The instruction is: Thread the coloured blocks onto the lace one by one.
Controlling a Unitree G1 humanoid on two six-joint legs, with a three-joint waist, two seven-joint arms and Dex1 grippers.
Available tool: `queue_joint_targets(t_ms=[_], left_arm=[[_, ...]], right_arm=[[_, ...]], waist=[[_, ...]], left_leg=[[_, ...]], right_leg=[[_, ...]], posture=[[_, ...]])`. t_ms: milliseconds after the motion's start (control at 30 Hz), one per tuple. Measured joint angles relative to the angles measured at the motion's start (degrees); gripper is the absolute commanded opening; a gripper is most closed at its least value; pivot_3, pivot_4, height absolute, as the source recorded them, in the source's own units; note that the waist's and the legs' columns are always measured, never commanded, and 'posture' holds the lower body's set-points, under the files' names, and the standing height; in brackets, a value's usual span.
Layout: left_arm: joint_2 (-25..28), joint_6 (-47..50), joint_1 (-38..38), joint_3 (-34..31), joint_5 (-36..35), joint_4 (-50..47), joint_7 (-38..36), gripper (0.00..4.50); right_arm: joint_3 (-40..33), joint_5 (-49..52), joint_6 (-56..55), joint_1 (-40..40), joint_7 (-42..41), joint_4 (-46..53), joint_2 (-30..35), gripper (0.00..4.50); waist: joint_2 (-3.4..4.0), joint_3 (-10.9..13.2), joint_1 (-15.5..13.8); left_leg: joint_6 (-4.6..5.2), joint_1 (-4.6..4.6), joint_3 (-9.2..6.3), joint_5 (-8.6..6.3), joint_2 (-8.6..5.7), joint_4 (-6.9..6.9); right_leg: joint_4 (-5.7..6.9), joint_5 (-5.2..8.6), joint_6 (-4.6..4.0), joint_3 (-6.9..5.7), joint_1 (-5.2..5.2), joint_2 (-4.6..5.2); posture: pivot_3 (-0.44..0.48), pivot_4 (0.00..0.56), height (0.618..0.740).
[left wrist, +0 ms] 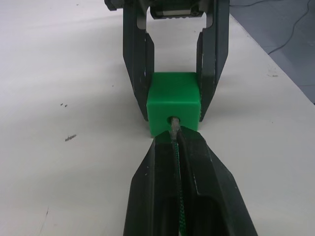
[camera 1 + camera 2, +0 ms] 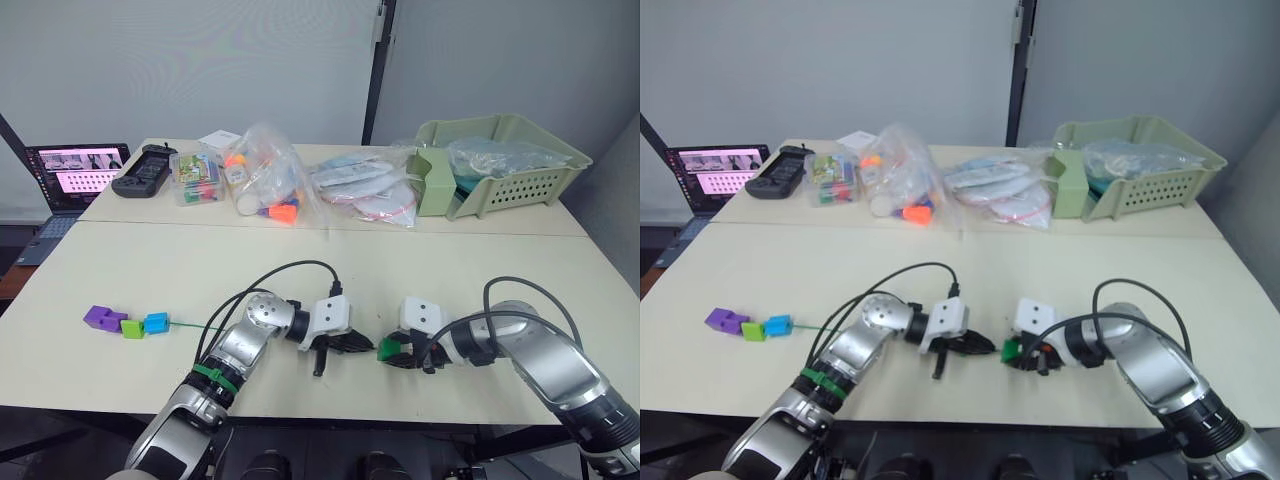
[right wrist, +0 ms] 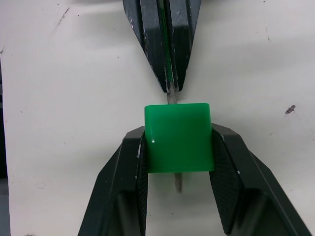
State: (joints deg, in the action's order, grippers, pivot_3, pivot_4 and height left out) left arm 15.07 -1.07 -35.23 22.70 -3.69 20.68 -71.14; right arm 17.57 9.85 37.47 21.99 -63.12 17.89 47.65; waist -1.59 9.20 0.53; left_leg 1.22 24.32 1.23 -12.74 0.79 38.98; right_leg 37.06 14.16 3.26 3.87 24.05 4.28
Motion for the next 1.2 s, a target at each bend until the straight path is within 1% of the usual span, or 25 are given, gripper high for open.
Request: queue_joint_targets(t_ms=[133,333,533,667,767,967,1067,1133,1200], left_arm=[[-2.03,-0.52,-0.84,0.41,0.45,1.85,0.34,0.0],[-3.3,-2.1,-2.13,0.3,1.39,4.36,0.77,0.0],[-3.48,0.46,-2.14,-1.05,0.2,3.7,0.65,1.95],[-2.35,1.56,-2.27,-1.41,-0.89,1.13,0.05,3.27],[-1.17,2.82,-2.43,-1.46,-1.08,-0.77,-0.41,3.29],[3.01,5.11,-2.56,-2.26,-2.31,-4.54,-1.71,3.29],[4.04,5.26,-2.4,-2.27,-2.5,-5.59,-2.04,3.29],[4.14,5.35,-2.23,-2.21,-2.95,-6.24,-2.03,3.29],[4.06,5.29,-2.17,-1.9,-3.0,-6.25,-1.97,3.29]], right_arm=[[0.0,-0.06,0.02,0.0,0.03,0.0,0.0,1.18],[-0.18,-0.12,0.21,0.0,0.04,-0.18,0.36,1.18],[-0.19,-0.11,0.04,-0.02,0.1,-0.22,0.33,1.18],[-0.14,-0.13,-0.05,-0.02,0.17,-0.22,0.23,1.18],[-0.04,-0.14,-0.21,-0.02,0.22,-0.23,0.02,1.18],[0.18,-0.23,-0.24,0.22,0.34,-0.24,-0.05,1.18],[0.21,-0.16,0.07,0.45,0.4,-0.24,-0.07,1.18],[0.38,-0.05,0.54,0.99,0.48,-0.24,-0.14,2.23],[0.38,0.1,1.15,2.04,0.0,-0.13,0.25,2.89]], waist=[[0.0,0.0,-0.02],[0.0,0.0,-0.36],[0.0,0.0,-0.36],[0.0,0.0,-0.34],[0.0,0.0,-0.31],[0.0,0.0,0.1],[0.0,0.0,0.08],[0.0,0.0,0.09],[0.0,0.0,0.09]], left_leg=[[0.0,0.0,0.0,0.0,-0.01,0.0],[0.0,0.0,0.01,0.0,-0.03,0.04],[0.0,0.0,0.0,0.0,-0.01,0.04],[0.0,0.0,0.0,0.0,0.0,0.04],[0.0,0.0,-0.01,0.0,0.0,0.03],[0.0,-0.01,-0.03,0.0,0.01,0.01],[0.0,0.0,-0.02,0.0,0.01,0.02],[0.0,0.01,-0.02,0.0,0.0,0.02],[0.0,0.01,-0.02,0.0,0.0,0.02]], right_leg=[[-0.01,0.0,0.0,0.0,-0.01,0.0],[-0.04,0.0,0.0,0.0,-0.06,0.02],[-0.02,0.0,0.0,0.0,-0.04,0.0],[-0.02,0.0,0.0,0.0,-0.03,0.0],[-0.01,0.0,0.0,0.0,-0.03,-0.02],[0.01,0.0,0.0,0.0,-0.01,-0.02],[0.01,0.0,0.0,0.0,-0.01,-0.01],[0.02,0.0,0.0,0.0,0.0,0.0],[0.01,0.0,0.0,0.0,0.01,0.0]], posture=[[0.0,0.15,0.734],[0.0,0.15,0.734],[0.0,0.15,0.734],[0.0,0.15,0.734],[0.0,0.15,0.734],[0.0,0.15,0.734],[0.0,0.15,0.734],[0.0,0.15,0.734],[0.0,0.15,0.734]])
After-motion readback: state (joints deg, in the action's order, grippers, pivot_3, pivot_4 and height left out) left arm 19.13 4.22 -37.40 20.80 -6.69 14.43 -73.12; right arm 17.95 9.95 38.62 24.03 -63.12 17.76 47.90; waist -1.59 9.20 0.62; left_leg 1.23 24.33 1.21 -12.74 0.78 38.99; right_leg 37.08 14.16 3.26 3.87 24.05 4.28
